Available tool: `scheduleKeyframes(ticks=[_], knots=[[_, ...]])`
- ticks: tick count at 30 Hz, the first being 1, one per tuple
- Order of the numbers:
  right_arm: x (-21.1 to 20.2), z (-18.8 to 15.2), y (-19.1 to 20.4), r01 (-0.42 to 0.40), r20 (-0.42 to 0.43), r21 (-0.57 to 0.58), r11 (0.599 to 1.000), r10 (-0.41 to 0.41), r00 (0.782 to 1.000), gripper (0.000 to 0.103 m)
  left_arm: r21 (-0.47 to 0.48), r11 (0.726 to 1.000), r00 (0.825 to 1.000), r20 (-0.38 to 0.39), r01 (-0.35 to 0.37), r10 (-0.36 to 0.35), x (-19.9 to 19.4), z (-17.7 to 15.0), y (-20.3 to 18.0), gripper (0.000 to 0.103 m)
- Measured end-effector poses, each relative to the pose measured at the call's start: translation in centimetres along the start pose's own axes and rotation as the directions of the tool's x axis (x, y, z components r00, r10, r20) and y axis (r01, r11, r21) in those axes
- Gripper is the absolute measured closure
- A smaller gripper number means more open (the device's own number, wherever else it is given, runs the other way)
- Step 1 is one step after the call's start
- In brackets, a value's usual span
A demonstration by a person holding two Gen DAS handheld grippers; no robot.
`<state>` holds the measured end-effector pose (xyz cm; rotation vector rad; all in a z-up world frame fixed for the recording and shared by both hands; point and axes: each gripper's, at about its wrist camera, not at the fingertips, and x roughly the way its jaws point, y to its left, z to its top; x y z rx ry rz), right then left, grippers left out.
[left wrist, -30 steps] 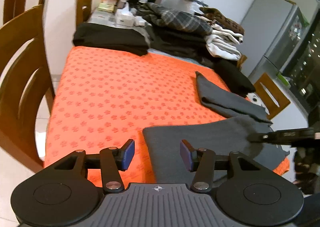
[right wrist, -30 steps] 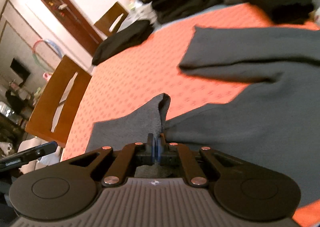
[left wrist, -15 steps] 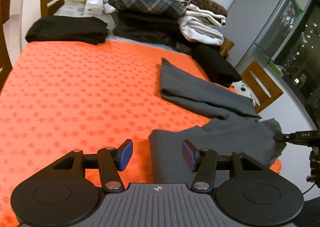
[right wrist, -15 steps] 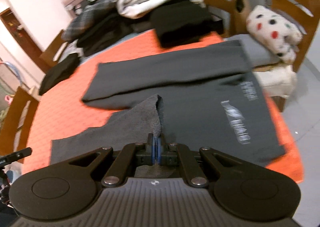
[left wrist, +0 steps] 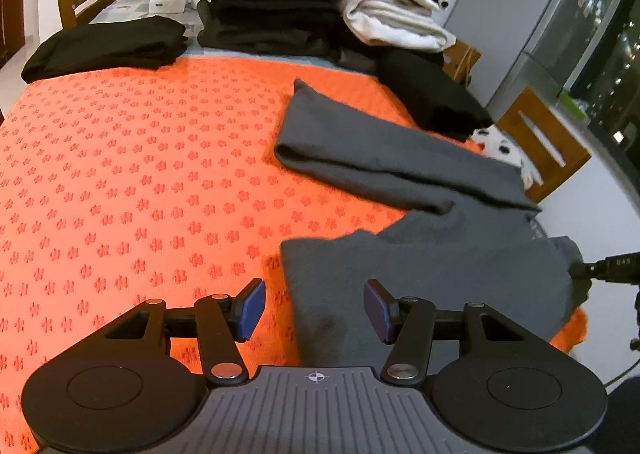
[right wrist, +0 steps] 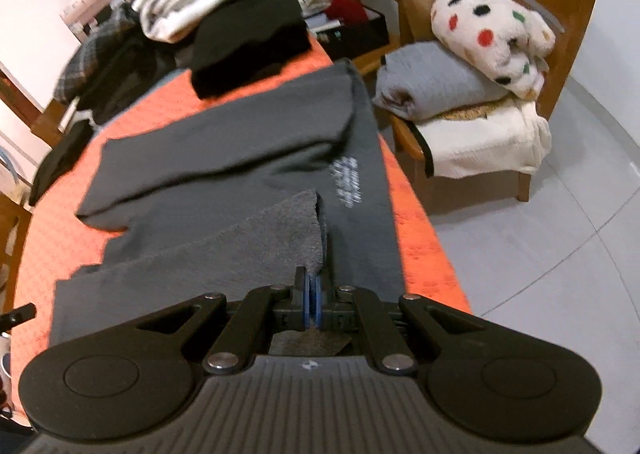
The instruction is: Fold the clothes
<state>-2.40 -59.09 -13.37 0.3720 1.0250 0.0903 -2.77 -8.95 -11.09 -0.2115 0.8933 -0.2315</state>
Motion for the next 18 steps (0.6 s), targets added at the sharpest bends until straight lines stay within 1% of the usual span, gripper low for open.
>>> scheduleKeyframes(ticks=[5,8,10,12,14,16,18], knots=[[1.1,-0.1,-1.4,-0.003,-0.024,-0.003,1.000,0.003,1.000,0.099,-0.019,0.999,0.999,-0.016,-0.046,0.045,0.0,-1.0,-0.6,0.045],[1.5,0.2,-1.1,-0.003,-0.054,-0.071,0.997,-0.001,0.999,0.099,-0.041,0.997,0.998,-0.019,-0.060,0.059,0.1,-1.6,-0.9,0.045],[1.8,0.3,-0.6,0.021,-0.067,-0.128,0.992,-0.030,0.997,0.094,-0.059,0.996,0.997,-0.019,-0.069,0.068,0.2,-1.9,-1.1,0.045],[1.4,0.6,0.0,0.039,-0.051,-0.167,0.985,-0.048,0.998,0.093,-0.085,0.993,0.997,-0.012,-0.077,0.077,0.4,-2.1,-1.0,0.046],[0.6,0.7,0.4,0.041,-0.013,-0.181,0.983,-0.044,0.999,0.091,-0.095,0.991,0.996,0.003,-0.091,0.092,0.5,-2.1,-1.0,0.046],[-0.1,0.6,0.9,0.054,0.023,-0.217,0.975,-0.050,0.998,0.089,-0.088,0.990,0.994,0.018,-0.106,0.108,0.3,-2.1,-1.2,0.047],[-0.8,0.5,1.4,0.070,0.059,-0.257,0.964,-0.057,0.997,0.087,-0.072,0.993,0.995,0.015,-0.098,0.099,0.1,-2.1,-1.3,0.047]])
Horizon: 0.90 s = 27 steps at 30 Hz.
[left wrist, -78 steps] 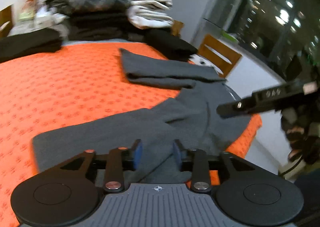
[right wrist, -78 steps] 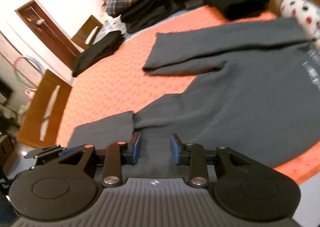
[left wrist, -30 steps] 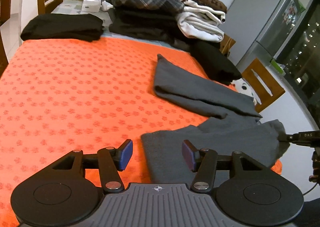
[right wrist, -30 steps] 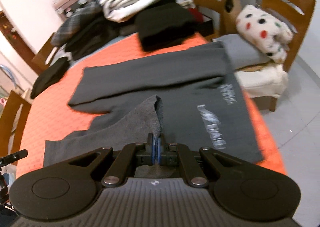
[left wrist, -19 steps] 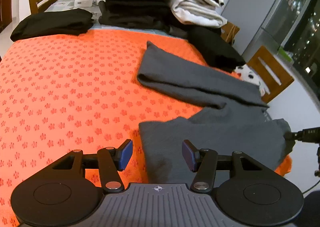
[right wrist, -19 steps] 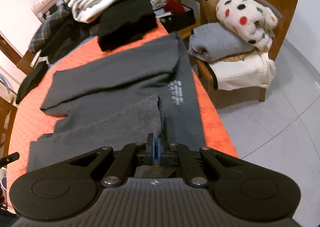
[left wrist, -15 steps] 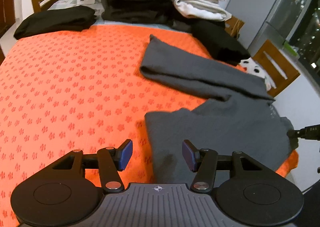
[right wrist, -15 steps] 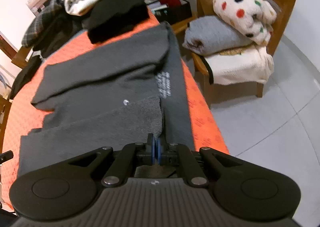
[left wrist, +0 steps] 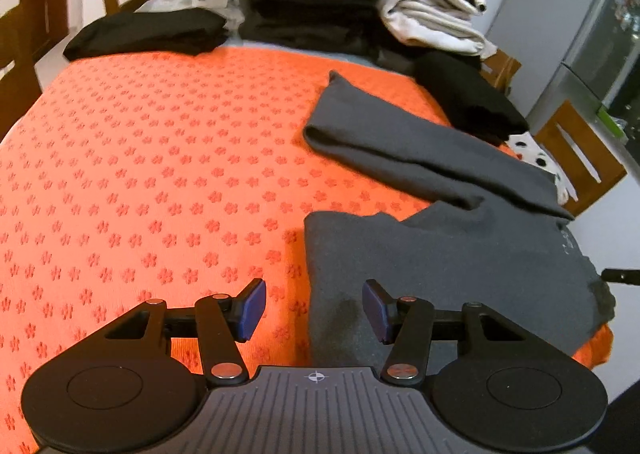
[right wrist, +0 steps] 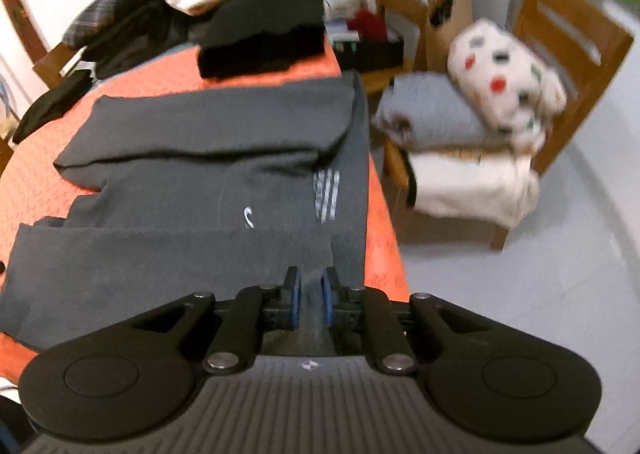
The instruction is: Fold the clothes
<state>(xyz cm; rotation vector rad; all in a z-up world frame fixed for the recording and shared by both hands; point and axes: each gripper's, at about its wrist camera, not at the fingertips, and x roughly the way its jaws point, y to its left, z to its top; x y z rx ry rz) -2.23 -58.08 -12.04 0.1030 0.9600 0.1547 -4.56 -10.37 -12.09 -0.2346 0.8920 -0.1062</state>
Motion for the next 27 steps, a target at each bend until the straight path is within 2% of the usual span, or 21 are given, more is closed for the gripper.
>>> scheduleKeyframes(ticks=[6,10,12,15,19,21,23,27], knots=[[-0.9,-0.8,-0.2,-0.029,-0.017,-0.065,0.997,0.028,0.999,0.087,0.031,0.999,0.999,-0.017,0.031,-0.030,-1.4,-1.0,-0.3,0.046],[-1.5,-2.2,-0.6,-0.066,-0.052,-0.101,0.993,0.061,0.997,0.081,0.051,0.998,0.998,-0.034,0.046,-0.044,-2.3,-2.3,-0.9,0.046],[-1.5,-2.8,-0.9,-0.065,-0.061,-0.091,0.994,0.060,0.996,0.081,0.066,0.997,0.998,-0.041,0.047,-0.045,-2.5,-2.9,-1.2,0.046],[-1.4,-2.9,-1.6,-0.077,-0.049,-0.011,0.997,0.076,0.996,0.080,0.088,0.995,0.998,-0.046,0.053,-0.049,-2.6,-3.3,-1.6,0.044],[-1.4,-2.8,-1.3,-0.086,-0.036,-0.015,0.996,0.085,0.996,0.080,0.127,0.990,0.997,-0.047,0.066,-0.060,-2.7,-3.4,-1.9,0.041],[-1.7,-3.0,-1.3,-0.096,-0.039,-0.049,0.994,0.095,0.995,0.078,0.154,0.986,0.997,-0.054,0.071,-0.063,-2.7,-3.7,-2.1,0.041],[-2.1,-3.3,-1.0,-0.118,-0.054,-0.132,0.984,0.112,0.992,0.074,0.182,0.981,0.996,-0.066,0.067,-0.056,-2.6,-4.0,-2.4,0.041],[-2.8,-3.9,0.1,-0.159,-0.086,-0.326,0.932,0.138,0.987,0.066,0.229,0.971,0.995,-0.089,0.061,-0.042,-2.5,-4.9,-2.9,0.041]])
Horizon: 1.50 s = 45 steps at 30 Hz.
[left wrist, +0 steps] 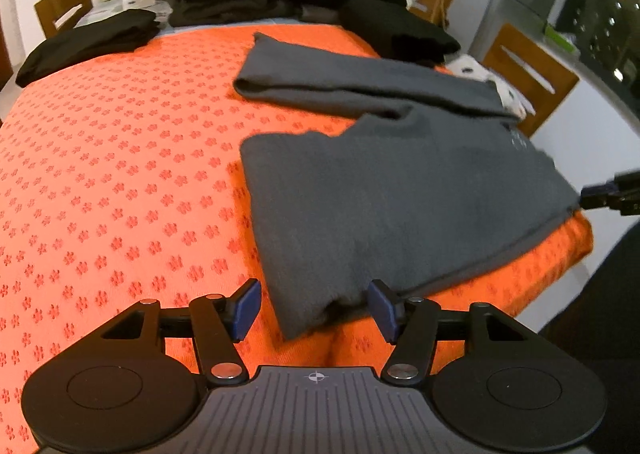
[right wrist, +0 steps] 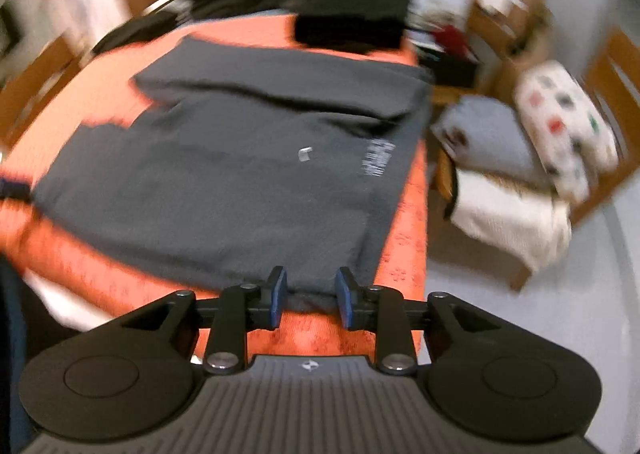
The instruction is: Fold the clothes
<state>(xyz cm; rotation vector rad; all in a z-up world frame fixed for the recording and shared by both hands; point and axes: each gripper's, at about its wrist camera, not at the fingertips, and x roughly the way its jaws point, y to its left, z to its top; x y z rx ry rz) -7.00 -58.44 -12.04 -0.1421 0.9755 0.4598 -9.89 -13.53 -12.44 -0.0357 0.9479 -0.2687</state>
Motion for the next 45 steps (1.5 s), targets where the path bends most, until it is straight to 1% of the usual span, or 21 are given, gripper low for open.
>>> scheduleKeyframes(ticks=[2,5,6,7,9,12,14,16,17,18,20,21,22,23,25,29,32,34,40,43,45], knots=[[-0.1,-0.2,0.5,0.000,-0.007,-0.101,0.995,-0.001,1.000,0.060,0.021,1.000,1.000,-0.013,-0.020,0.020,0.3,-0.3,-0.4,0.041],[-0.1,-0.2,0.9,0.010,-0.025,-0.213,0.977,-0.016,1.000,0.059,0.042,0.998,0.998,-0.026,-0.052,0.053,0.8,-0.8,-0.9,0.042],[-0.1,-0.2,1.0,0.016,-0.031,-0.248,0.969,-0.025,0.999,0.059,0.046,0.997,0.998,-0.027,-0.060,0.061,0.9,-0.9,-1.0,0.046],[0.0,-0.3,1.1,0.021,-0.037,-0.289,0.957,-0.033,0.999,0.059,0.045,0.996,0.997,-0.027,-0.072,0.073,1.0,-1.0,-1.0,0.053],[0.0,-0.5,1.4,0.027,-0.041,-0.367,0.930,-0.045,0.998,0.056,0.030,0.994,0.994,-0.021,-0.103,0.103,1.0,-1.1,-1.0,0.057],[0.2,-1.0,2.3,0.030,-0.043,-0.491,0.871,-0.059,0.997,0.052,-0.016,0.993,0.993,0.002,-0.119,0.119,0.7,-1.0,-0.7,0.067],[0.4,-1.0,2.6,0.027,-0.042,-0.538,0.843,-0.059,0.997,0.052,-0.044,0.991,0.992,0.016,-0.127,0.128,0.5,-0.9,-0.5,0.069],[0.9,-1.1,2.8,0.025,-0.043,-0.587,0.809,-0.062,0.997,0.053,-0.065,0.989,0.991,0.018,-0.133,0.134,0.7,-0.8,-0.4,0.082],[1.2,-1.2,2.9,0.028,-0.041,-0.612,0.791,-0.067,0.997,0.053,-0.081,0.988,0.991,0.018,-0.133,0.135,0.7,-0.7,-0.4,0.086],[1.3,-1.2,3.0,0.028,-0.041,-0.638,0.769,-0.070,0.997,0.054,-0.098,0.986,0.990,0.023,-0.133,0.136,0.6,-0.6,-0.3,0.093],[1.6,-1.4,3.3,0.029,-0.038,-0.702,0.712,-0.078,0.996,0.060,-0.133,0.982,0.989,0.044,-0.133,0.140,0.2,-0.1,-0.3,0.095],[1.9,-1.4,3.4,0.026,-0.043,-0.727,0.686,-0.084,0.996,0.074,-0.145,0.980,0.988,0.056,-0.136,0.146,-0.1,0.2,-0.4,0.096],[2.0,-1.5,3.4,0.017,-0.053,-0.742,0.670,-0.084,0.995,0.095,-0.150,0.979,0.986,0.065,-0.140,0.151,-0.5,0.4,-0.5,0.096],[2.1,-1.5,3.4,0.006,-0.063,-0.754,0.657,-0.082,0.995,0.094,-0.154,0.977,0.985,0.074,-0.144,0.157,-0.8,0.7,-0.6,0.097],[1.4,-1.0,3.1,-0.015,-0.069,-0.741,0.671,-0.053,0.996,0.095,-0.162,0.976,0.983,0.089,-0.145,0.161,-1.9,1.3,-0.9,0.097],[-1.5,0.3,2.7,-0.027,-0.047,-0.685,0.729,-0.007,0.999,0.096,-0.181,0.974,0.984,0.089,-0.136,0.154,-4.7,3.1,-2.1,0.097],[-3.8,1.4,2.5,-0.023,-0.024,-0.640,0.768,0.009,1.000,0.096,-0.216,0.968,0.984,0.100,-0.125,0.149,-6.5,4.6,-2.7,0.097],[-4.6,2.1,2.2,-0.004,0.000,-0.611,0.792,0.005,1.000,0.096,-0.250,0.961,0.982,0.111,-0.121,0.152,-7.1,5.7,-2.7,0.097],[-4.5,4.7,-0.9,0.005,0.045,-0.468,0.884,0.019,0.999,0.096,-0.380,0.918,0.983,0.086,-0.116,0.160,-5.7,9.9,-0.3,0.097],[-4.2,6.1,-2.2,0.012,0.073,-0.396,0.918,0.018,0.997,0.096,-0.427,0.898,0.987,0.060,-0.108,0.147,-4.7,11.7,0.8,0.097],[-3.7,7.4,-3.1,0.019,0.092,-0.347,0.938,0.014,0.996,0.096,-0.441,0.892,0.988,0.058,-0.101,0.140,-4.0,13.3,1.3,0.097]])
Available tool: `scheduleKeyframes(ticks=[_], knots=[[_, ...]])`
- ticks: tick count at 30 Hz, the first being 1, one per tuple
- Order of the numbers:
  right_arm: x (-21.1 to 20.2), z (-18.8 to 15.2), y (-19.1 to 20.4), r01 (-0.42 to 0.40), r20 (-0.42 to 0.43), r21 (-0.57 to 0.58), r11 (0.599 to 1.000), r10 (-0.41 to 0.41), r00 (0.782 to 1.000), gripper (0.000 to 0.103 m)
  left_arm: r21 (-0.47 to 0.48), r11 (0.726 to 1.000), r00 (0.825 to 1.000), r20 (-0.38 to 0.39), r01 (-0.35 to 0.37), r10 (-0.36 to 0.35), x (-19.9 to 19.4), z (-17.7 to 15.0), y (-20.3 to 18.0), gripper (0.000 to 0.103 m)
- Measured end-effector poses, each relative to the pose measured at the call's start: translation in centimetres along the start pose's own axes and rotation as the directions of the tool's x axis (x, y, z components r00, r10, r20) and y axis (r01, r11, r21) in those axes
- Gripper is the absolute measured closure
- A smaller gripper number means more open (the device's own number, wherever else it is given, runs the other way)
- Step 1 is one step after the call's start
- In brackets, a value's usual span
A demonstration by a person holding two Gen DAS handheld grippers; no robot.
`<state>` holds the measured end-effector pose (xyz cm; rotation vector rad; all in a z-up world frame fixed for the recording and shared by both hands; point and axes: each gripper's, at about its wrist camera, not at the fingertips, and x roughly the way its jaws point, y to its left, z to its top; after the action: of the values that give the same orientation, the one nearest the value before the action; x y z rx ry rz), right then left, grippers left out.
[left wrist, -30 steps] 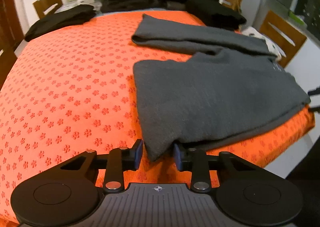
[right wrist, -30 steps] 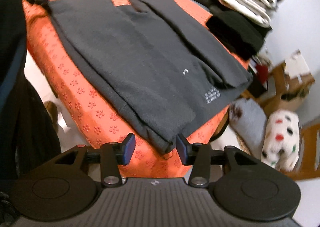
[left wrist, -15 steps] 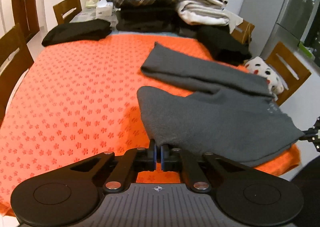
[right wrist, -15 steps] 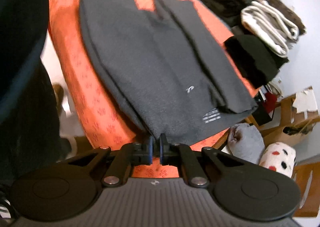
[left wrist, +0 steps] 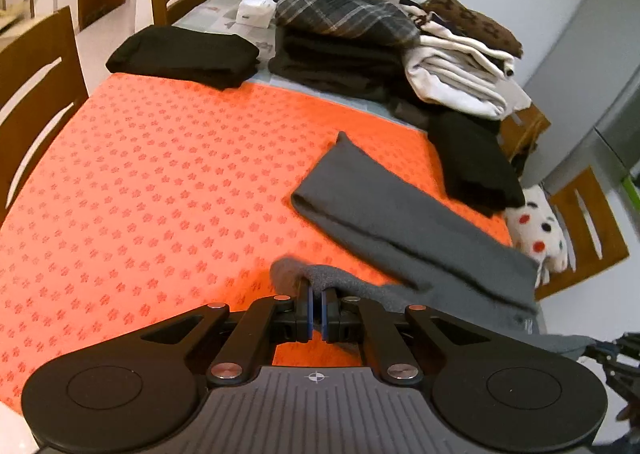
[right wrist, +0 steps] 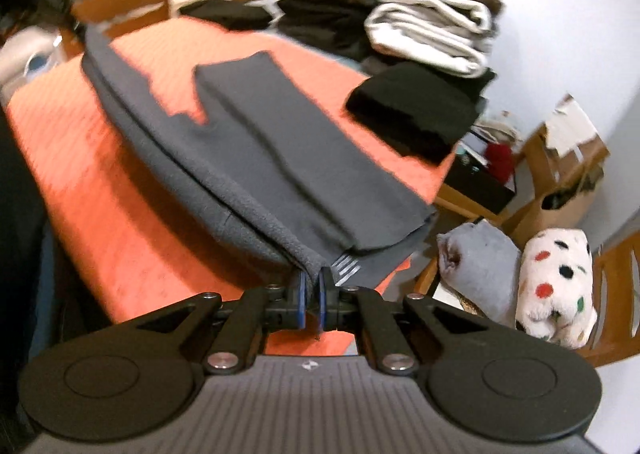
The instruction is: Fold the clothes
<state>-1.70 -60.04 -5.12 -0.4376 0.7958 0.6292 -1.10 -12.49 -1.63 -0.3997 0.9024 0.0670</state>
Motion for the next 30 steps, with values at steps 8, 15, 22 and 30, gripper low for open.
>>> scheduleKeyframes(ticks=[8,15,22,30], knots=[[3.8,3.2,-4.7,0.042,0.009,0.157,0.987,-0.044,0.999,0.096,-0.032,0.999,0.999,-0.026,0.026,-0.027,5.5,7.6,-1.2,0.097],[9.5,5.7,-9.7,0.044,-0.030,0.277,0.960,-0.037,0.999,0.096,0.001,1.000,0.993,-0.117,-0.007,0.007,14.4,15.1,-3.3,0.097],[16.0,5.8,-13.7,0.021,-0.113,0.391,0.920,0.026,0.993,0.094,0.063,0.998,0.983,-0.185,-0.004,0.016,22.8,17.8,-4.0,0.089],[16.0,2.9,-15.4,0.046,-0.082,0.574,0.818,0.002,0.997,0.078,0.114,0.983,0.989,-0.060,0.143,-0.137,20.9,17.3,-1.1,0.039]])
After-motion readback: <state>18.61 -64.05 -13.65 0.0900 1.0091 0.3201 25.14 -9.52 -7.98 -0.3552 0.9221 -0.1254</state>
